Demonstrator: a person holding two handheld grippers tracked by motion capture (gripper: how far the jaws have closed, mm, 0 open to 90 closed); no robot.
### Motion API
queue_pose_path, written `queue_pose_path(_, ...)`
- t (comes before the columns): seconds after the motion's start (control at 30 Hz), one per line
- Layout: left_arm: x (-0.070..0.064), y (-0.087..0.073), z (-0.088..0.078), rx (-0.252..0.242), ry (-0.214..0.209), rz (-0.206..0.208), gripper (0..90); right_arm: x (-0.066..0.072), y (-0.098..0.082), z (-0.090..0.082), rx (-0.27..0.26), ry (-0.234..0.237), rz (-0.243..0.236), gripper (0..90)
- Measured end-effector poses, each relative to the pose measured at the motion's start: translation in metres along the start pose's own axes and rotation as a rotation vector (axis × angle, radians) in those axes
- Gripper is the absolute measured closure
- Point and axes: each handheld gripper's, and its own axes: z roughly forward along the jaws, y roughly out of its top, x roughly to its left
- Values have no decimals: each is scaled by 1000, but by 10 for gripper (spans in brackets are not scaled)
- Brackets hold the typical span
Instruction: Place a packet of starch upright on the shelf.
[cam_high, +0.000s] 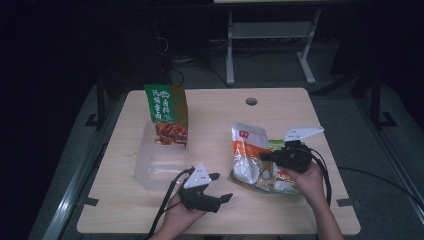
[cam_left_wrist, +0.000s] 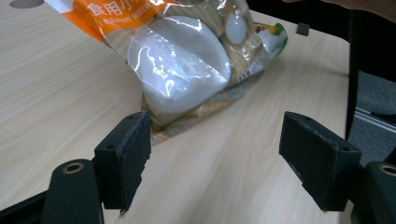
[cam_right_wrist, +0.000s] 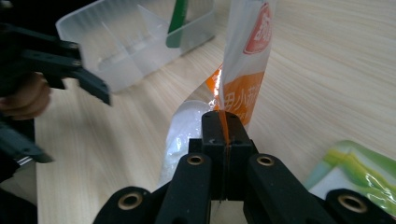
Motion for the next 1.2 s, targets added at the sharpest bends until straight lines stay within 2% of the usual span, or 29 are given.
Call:
queue_pose_path(0.03,2,2,4,0,-6,-14,250,1,0,0,-5,1,-5,897)
queue_pose_path(0.1,8,7,11,11,-4,-15,253,3,-1,-1,-8,8,-16,897)
queue_pose_path(0.3,26,18,34,14,4,-107,249,9,-4,-4,-18,21,-66,897)
queue_pose_path(0.37,30,20,42,21,20,-112,250,10,-4,-4,-19,25,-87,896)
queue_pose_path(0.4,34,21,47,24,22,-132,250,11,-4,-4,-17,24,-95,897)
queue_pose_path(0.5,45,20,57,34,6,-189,259,14,-4,-4,-20,27,-126,897)
queue_pose_path(0.53,50,19,59,30,-11,-201,284,15,-3,-4,-18,25,-137,897)
queue_pose_path(0.57,52,19,61,27,-29,-229,327,15,-3,-4,-19,29,-143,896)
queue_pose_path(0.63,56,19,63,21,-72,-247,389,16,-3,-4,-18,32,-154,897)
queue_pose_path(0.67,56,20,64,8,-95,-254,467,16,-3,-4,-16,29,-158,897)
queue_pose_path(0.73,56,22,64,-1,-116,-236,566,16,-3,-3,-20,33,-156,897)
queue_pose_path(0.83,53,25,64,1,-114,-241,735,15,-3,-2,-12,31,-164,897)
queue_pose_path(0.87,54,26,64,4,-111,-233,761,15,-3,-1,-15,30,-168,896)
queue_pose_path(0.9,53,26,64,3,-107,-245,795,15,-3,-1,-16,26,-166,896)
queue_pose_path(0.93,54,26,63,-1,-102,-250,820,15,-3,-1,-13,21,-168,897)
queue_pose_path(1.03,52,27,60,3,-84,-228,881,14,-4,0,-8,11,-146,896)
queue_pose_path(1.1,48,27,58,4,-62,-202,893,12,-4,1,-5,5,-131,896)
queue_pose_path(1.2,46,26,55,-5,-45,-191,897,12,-4,2,-8,0,-125,896)
